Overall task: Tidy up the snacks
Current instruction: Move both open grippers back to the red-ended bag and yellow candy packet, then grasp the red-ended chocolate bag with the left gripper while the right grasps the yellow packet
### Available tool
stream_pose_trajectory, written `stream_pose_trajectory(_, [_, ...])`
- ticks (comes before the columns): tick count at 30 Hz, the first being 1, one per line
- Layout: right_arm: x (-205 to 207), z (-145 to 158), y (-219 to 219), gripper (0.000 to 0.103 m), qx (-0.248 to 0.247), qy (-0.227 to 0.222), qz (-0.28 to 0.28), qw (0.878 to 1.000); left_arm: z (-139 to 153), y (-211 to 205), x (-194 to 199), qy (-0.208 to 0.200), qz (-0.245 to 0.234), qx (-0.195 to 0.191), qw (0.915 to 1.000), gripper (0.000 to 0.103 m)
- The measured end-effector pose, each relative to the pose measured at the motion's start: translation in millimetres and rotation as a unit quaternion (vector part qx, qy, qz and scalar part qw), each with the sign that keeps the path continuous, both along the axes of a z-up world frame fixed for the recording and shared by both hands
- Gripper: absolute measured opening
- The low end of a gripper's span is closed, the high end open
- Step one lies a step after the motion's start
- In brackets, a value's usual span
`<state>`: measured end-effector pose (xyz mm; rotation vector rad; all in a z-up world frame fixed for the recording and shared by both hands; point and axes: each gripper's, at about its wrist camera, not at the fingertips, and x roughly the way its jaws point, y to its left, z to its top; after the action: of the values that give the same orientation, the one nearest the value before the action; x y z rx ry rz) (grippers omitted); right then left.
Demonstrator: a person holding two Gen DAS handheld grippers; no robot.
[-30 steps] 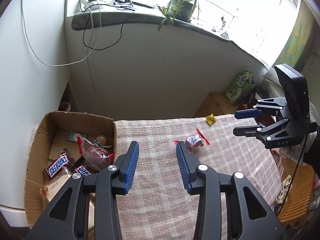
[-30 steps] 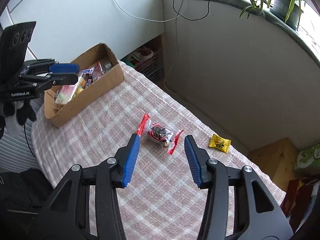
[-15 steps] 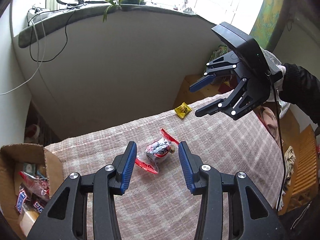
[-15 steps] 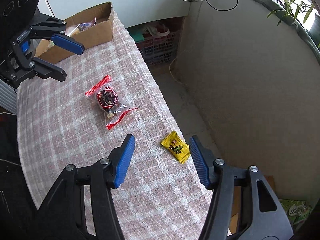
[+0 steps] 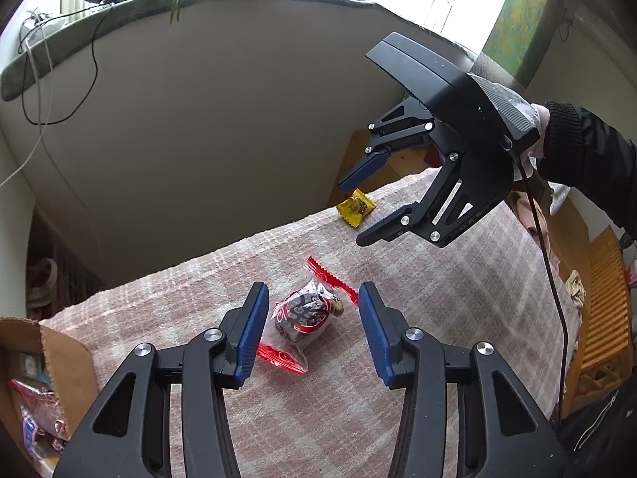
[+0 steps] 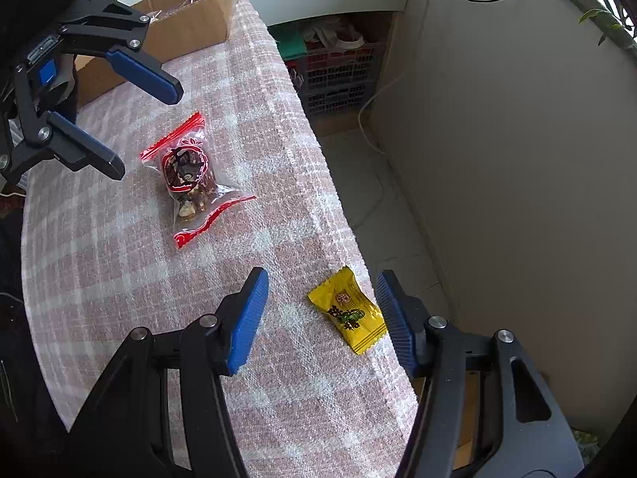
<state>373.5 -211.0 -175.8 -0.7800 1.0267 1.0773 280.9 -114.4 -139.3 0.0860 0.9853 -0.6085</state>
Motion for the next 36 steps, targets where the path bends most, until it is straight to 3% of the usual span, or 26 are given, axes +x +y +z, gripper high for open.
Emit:
stream_pose_trajectory(15, [8, -16, 6, 0.059, -0.030, 0.010, -0.001, 0.999, -27, -24, 5, 0.010, -0.073, 0.079, 0.9941, 0.050])
stream_pose_trajectory(19, [9, -20, 7, 0.052, -0.029, 0.016, -0.006, 0.999, -36, -32, 8, 0.008, -0.079, 0.105, 0.9913, 0.054])
stream_pose_trajectory(22, [9, -20, 10, 0.047, -0.027, 0.019, -0.008, 0.999, -40, -35, 12, 0.008, -0.074, 0.105, 0.9917, 0.054])
stream_pose_trajectory(36, [-10, -21, 8, 0.047, -0.049, 0.015, -0.012, 0.999, -55, -42, 20, 0.021, -0.087, 0.105, 0.9905, 0.053])
